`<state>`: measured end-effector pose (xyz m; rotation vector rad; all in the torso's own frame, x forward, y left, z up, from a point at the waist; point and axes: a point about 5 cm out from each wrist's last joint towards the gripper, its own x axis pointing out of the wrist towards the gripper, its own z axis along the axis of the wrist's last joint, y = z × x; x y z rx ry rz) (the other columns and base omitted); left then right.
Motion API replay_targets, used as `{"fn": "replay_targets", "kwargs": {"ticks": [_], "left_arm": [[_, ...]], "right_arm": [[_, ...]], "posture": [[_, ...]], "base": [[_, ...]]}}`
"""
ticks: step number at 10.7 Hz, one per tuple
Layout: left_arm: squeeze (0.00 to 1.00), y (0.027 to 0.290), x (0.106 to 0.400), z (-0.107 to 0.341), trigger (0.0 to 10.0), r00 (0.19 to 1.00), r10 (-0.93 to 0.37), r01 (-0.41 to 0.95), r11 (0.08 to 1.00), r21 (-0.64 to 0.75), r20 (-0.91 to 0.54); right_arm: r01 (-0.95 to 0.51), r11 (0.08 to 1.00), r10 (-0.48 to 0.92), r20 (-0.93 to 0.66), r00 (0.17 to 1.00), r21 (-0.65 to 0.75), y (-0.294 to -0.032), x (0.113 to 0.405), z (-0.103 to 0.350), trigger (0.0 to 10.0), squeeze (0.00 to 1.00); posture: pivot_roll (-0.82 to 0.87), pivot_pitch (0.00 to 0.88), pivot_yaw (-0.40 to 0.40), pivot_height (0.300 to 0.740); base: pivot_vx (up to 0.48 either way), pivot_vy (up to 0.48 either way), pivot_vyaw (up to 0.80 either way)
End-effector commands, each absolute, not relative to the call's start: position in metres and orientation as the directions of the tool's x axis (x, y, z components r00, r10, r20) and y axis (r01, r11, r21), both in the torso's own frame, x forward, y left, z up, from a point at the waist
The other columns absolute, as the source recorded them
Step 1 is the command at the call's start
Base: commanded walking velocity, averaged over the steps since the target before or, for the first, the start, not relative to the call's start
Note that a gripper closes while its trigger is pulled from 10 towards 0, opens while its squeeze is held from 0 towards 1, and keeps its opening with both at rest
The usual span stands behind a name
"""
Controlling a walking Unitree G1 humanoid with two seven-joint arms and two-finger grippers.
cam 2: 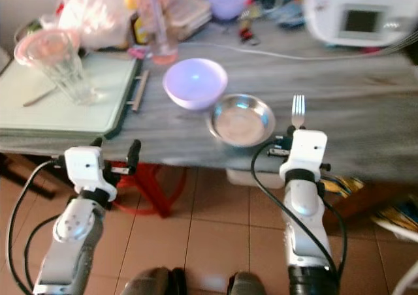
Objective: Setting the table
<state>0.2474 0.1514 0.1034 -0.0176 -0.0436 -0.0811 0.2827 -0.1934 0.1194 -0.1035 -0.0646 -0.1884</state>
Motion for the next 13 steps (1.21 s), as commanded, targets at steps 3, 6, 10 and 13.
{"fn": "replay_targets", "kwargs": {"ticks": [3, 6, 10, 13], "left_arm": [[0.00, 0.152, 0.243, 0.104, 10.0, 0.996, -0.073, 0.075, 0.997, -0.028, 0.047], [0.00, 0.158, 0.239, 0.103, 10.0, 0.997, -0.071, 0.072, 0.997, -0.013, 0.035], [0.00, 0.160, 0.234, 0.104, 10.0, 0.996, -0.084, 0.084, 0.996, -0.004, 0.023], [0.00, 0.160, 0.235, 0.105, 10.0, 0.996, -0.091, 0.091, 0.996, 0.000, 0.019]], "right_arm": [[0.233, 0.966, -0.231, 0.035, 0.972, -0.109, -0.202, 0.280, 0.115, 10.0, 0.00], [0.282, 0.957, -0.283, -0.004, 0.959, -0.070, -0.208, 0.283, 0.112, 10.0, 0.00], [0.321, 0.947, -0.320, -0.083, 0.944, 0.001, -0.220, 0.300, 0.109, 10.0, 0.00], [0.289, 0.957, -0.284, -0.143, 0.948, 0.016, -0.217, 0.315, 0.106, 10.0, 0.00]], "posture": [[0.02, 0.139, 0.057, 0.740], [0.03, 0.169, 0.082, 0.740], [0.03, 0.205, 0.096, 0.740], [0.05, 0.203, 0.099, 0.740]], "base": [[0.000, 0.000, 0.00], [0.000, 0.000, 0.00], [0.000, 0.000, 0.00], [0.000, 0.000, 0.00]]}}
